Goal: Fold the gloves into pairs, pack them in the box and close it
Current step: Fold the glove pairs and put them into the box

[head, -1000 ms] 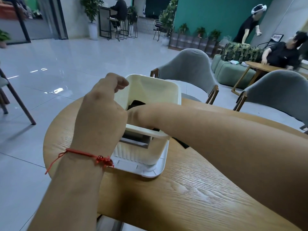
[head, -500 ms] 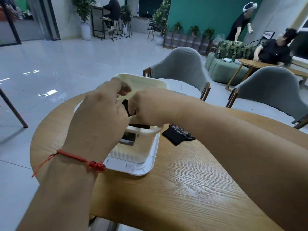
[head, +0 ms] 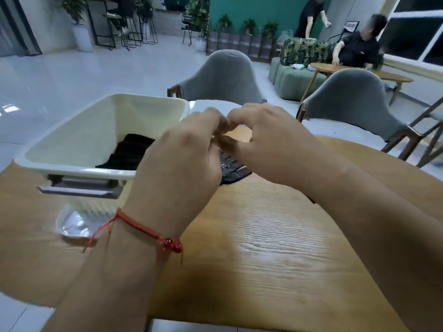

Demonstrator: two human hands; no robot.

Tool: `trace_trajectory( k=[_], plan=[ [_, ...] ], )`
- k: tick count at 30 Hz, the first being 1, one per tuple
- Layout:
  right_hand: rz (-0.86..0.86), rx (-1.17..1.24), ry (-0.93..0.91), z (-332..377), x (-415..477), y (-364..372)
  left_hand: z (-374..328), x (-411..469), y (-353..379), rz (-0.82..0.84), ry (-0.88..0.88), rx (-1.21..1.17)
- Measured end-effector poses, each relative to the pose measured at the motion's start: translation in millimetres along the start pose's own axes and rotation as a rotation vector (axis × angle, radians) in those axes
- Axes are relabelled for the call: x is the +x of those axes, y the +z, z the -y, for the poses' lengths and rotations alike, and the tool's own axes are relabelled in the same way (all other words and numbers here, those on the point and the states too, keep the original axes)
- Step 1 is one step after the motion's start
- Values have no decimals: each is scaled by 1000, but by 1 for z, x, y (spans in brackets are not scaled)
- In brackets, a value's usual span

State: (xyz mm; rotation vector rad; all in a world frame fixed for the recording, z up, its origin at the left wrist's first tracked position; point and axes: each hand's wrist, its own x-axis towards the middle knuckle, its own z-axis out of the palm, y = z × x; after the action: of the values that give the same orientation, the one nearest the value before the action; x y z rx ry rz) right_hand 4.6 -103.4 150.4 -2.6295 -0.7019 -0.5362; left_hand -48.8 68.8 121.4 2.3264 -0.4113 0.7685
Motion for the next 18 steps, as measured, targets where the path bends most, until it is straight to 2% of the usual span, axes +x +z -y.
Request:
trace_trajectory(
  k=[5, 12, 15, 18],
  plan=[
    [-29, 26, 114, -39, -35, -8, -14, 3, 39, 69, 58, 0],
    [-30, 123, 378, -94, -78, -5, 2, 3, 86, 197, 9, 146],
    [78, 88, 493, -118, -95, 10, 21, 1, 106, 252, -56, 229],
    [269, -76, 566, -140, -113, 35, 37, -6, 129, 320, -91, 228]
  ],
)
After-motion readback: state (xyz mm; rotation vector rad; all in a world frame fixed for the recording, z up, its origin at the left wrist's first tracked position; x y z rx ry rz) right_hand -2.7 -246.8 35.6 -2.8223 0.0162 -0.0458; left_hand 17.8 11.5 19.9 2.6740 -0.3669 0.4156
